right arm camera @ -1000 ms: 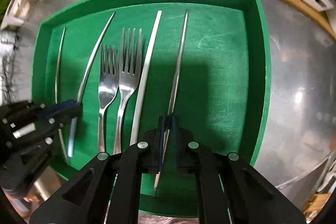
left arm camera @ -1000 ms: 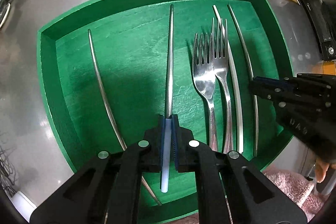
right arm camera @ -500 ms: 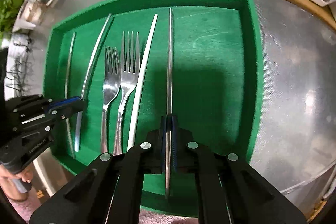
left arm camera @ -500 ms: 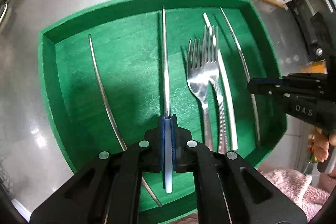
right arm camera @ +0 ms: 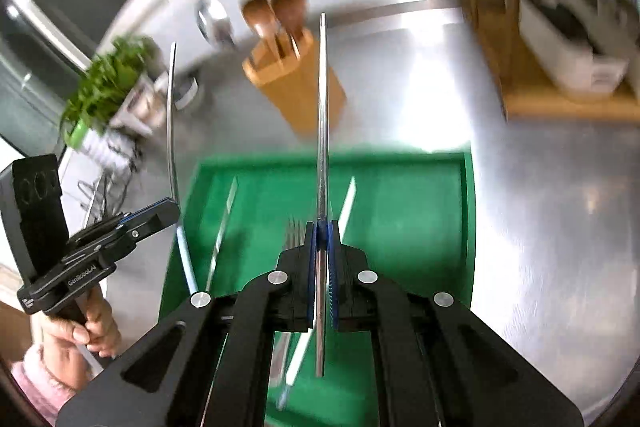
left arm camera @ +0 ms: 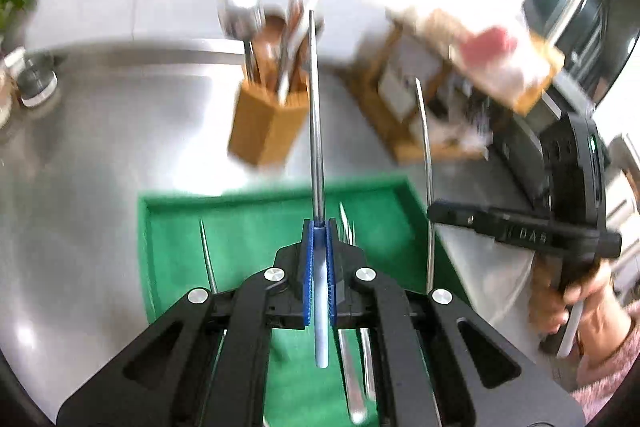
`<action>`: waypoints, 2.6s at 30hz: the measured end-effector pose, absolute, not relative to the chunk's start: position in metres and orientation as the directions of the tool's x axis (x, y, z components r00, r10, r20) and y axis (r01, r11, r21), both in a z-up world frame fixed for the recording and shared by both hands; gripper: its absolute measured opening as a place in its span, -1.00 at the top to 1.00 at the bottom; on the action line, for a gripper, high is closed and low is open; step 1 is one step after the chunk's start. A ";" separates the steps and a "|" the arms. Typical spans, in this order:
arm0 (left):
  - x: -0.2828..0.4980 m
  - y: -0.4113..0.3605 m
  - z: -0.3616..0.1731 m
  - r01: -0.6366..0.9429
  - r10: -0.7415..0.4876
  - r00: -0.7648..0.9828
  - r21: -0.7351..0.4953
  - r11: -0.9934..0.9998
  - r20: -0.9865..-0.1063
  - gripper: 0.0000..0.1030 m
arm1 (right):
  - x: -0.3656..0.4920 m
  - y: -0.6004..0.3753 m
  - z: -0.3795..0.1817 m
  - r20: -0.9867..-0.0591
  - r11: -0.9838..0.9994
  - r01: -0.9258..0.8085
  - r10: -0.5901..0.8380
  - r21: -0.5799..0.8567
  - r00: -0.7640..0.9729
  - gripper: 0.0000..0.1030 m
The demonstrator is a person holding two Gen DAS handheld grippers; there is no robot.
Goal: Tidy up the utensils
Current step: 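Lift both chopsticks and carry them toward the orange holder, then lower both chopsticks into the holder and open both tools, then move both tools back over the green tray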
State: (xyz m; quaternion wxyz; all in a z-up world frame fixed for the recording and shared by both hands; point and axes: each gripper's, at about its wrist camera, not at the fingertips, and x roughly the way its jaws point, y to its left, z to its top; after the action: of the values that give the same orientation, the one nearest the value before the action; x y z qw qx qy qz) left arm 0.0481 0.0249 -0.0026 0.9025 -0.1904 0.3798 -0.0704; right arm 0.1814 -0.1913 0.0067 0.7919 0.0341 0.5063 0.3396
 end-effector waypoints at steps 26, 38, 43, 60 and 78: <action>0.181 0.055 0.025 -0.113 -0.018 0.941 -0.367 0.923 -0.337 0.91 | 0.298 -0.083 0.045 -0.459 0.743 -0.562 0.667 0.363 0.587 0.89; 0.171 0.047 -0.013 -0.061 -0.055 0.932 -0.307 0.950 -0.357 0.91 | 0.285 -0.082 0.011 -0.502 0.734 -0.609 0.665 0.302 0.552 0.89; 0.170 0.046 -0.028 -0.055 -0.079 0.902 -0.294 0.954 -0.424 0.91 | 0.279 -0.081 -0.004 -0.544 0.730 -0.617 0.658 0.293 0.521 0.89; 0.150 0.046 -0.028 -0.082 -0.114 0.846 -0.337 0.938 -0.522 0.54 | 0.259 -0.096 -0.013 -0.656 0.750 -0.599 0.606 0.282 0.450 0.82; 0.075 0.052 -0.019 -0.103 -0.230 0.549 -0.338 0.935 -0.803 -0.36 | 0.190 -0.155 -0.011 -0.846 0.756 -0.506 0.525 0.416 0.090 -0.16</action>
State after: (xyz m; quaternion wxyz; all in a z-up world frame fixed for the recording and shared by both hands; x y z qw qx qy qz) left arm 0.0745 0.0520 -0.0192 0.8624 -0.1758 0.4733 -0.0368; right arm 0.1904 -0.1551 -0.0114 0.7382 0.0084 0.5772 0.3491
